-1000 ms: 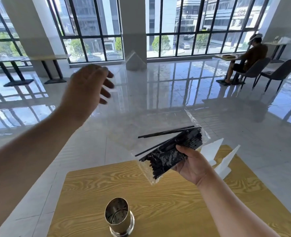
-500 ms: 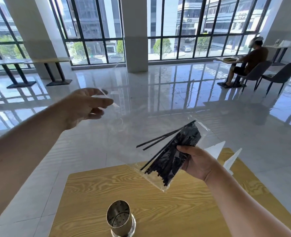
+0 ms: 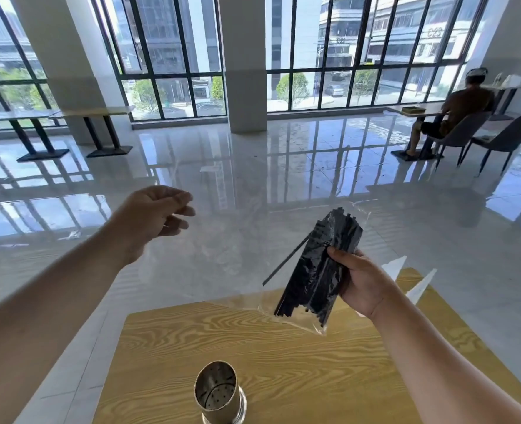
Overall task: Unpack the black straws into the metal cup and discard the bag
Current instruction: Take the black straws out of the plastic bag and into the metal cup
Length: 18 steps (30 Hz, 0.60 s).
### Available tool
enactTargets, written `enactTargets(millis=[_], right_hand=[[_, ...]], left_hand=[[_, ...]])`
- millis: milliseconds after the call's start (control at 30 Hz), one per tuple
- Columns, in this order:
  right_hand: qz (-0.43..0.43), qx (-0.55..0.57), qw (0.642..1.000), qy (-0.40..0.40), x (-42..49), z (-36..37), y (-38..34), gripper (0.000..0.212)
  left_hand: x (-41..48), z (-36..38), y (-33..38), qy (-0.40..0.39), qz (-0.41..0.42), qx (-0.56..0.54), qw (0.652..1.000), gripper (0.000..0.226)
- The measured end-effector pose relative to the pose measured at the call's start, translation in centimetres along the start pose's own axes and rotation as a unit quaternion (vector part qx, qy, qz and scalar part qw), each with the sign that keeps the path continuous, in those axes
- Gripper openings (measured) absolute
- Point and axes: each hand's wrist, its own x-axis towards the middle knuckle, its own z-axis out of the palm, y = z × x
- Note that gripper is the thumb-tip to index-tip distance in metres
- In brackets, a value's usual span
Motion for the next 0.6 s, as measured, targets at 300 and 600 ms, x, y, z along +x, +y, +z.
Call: enactTargets(millis=[300,600], right_hand=[[-0.003,-0.007,1.0,0.006,-0.7,1.0,0.5,0.035],[0.005,-0.034,0.998,0.046,-0.8,2.4,-0.4,0.045]], left_hand=[[-1.1,-0.4,0.4,-0.044,-0.013,-0.018,0.999,0.05],[-1.0,-0.8,-0.8,0.032,0.032,0.053,0.998,0.011]])
